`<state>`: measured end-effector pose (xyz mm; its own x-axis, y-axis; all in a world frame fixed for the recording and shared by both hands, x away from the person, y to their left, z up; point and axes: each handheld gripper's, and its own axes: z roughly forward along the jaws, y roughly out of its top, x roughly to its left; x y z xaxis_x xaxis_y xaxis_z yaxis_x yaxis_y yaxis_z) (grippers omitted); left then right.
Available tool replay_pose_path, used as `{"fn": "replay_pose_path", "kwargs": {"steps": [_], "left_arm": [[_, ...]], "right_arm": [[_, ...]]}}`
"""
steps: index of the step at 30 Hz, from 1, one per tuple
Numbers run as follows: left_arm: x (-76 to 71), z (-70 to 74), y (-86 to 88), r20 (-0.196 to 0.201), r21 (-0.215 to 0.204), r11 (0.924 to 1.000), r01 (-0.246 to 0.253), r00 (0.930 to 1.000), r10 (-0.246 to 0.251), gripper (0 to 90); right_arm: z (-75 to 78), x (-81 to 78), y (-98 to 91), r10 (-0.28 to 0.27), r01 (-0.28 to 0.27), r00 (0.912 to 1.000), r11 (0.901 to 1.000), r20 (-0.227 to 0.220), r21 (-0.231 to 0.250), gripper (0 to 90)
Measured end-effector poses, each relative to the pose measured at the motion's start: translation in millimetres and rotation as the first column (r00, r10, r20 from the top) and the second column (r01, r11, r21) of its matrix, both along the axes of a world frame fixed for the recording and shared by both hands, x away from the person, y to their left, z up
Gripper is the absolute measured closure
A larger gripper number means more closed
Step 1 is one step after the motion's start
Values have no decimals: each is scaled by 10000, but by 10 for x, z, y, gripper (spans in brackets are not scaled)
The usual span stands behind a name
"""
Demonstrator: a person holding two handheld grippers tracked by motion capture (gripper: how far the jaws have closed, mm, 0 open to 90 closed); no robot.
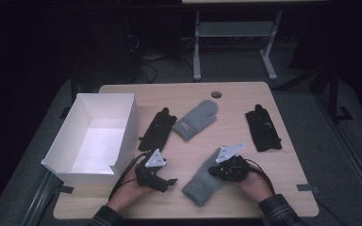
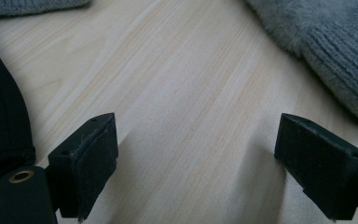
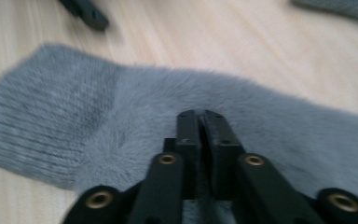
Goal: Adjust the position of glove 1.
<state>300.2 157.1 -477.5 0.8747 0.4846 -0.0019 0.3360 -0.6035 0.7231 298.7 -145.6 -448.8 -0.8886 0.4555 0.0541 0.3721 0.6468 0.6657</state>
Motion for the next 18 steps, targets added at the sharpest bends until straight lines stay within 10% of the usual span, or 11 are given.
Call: {"fn": "replay_pose_path", "kwargs": {"steps": [10,18], "left_arm": [[-1,1,1,-27,19,10000,2,10000,-2,126],[0,3,5,-31,86,10000,39,10000,-38,126]], "right_arm": [[109,3,-515,-1453,1426,9888,9871,328,726,554],[-50,-109,-982,-2839,2819,9564,9587,683,375,311]]}}
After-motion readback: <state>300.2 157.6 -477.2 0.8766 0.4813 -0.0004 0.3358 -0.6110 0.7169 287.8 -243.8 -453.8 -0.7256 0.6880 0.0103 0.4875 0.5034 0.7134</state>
